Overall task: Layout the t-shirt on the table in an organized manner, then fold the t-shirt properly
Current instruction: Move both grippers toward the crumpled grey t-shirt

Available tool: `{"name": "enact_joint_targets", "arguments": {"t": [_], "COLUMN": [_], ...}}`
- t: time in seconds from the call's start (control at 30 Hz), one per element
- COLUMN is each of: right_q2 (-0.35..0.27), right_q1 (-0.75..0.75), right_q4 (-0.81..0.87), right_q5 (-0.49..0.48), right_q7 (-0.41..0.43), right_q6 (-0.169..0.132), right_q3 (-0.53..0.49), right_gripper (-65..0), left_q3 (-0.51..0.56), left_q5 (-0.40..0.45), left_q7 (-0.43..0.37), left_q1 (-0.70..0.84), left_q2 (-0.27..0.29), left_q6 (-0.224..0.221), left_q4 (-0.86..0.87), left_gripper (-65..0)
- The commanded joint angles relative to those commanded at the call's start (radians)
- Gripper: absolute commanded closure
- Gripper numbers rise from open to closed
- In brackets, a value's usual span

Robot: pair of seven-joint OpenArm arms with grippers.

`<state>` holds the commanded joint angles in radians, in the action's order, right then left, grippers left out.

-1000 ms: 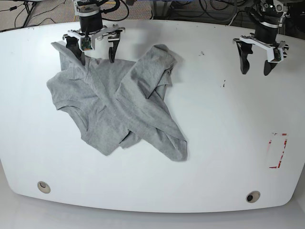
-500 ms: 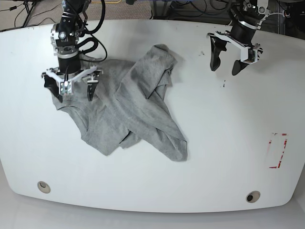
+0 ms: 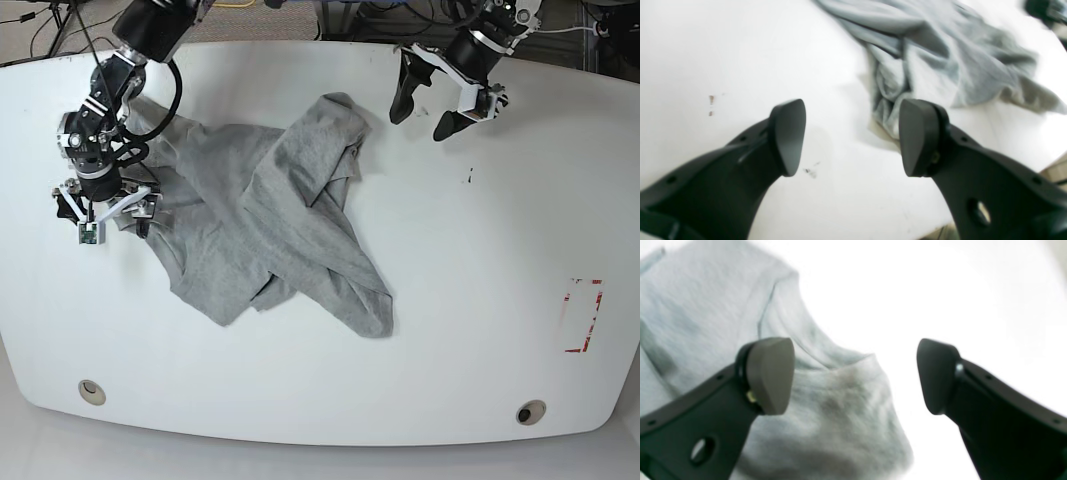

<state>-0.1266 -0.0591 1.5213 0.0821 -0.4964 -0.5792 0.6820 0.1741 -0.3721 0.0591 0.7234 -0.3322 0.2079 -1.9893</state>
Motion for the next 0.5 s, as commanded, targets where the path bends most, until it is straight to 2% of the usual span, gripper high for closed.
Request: {"name": "enact_joint_targets", "arguments": {"t": [0.1, 0.33, 0.5], "right_q2": [-0.014, -0.017, -0.017], "right_q1": [-0.017, -0.049, -0.049], "right_q4": [-0.061, -0.155, -0.189], "right_q5": [0.000, 0.000, 0.000], "right_q7": [0.002, 0.018, 0.021], "right_q6": [-0.028, -0.075, -0.109], "right_q3": [0.017, 0.086, 0.095], "right_gripper": [-54.7, -54.7, -54.7], "left_q3": [0.028, 0.029, 0.029], "left_q5": [0.000, 0.000, 0.000], "left_q7": [-0.002, -0.002, -0.002], "left_q1": [-0.003, -0.003, -0.003], "left_q2": [-0.020, -0.018, -0.017], "left_q6": [0.000, 0.000, 0.000], "left_q4": [0.000, 0.002, 0.003], "left_gripper": [-38.5, -38.5, -38.5]}}
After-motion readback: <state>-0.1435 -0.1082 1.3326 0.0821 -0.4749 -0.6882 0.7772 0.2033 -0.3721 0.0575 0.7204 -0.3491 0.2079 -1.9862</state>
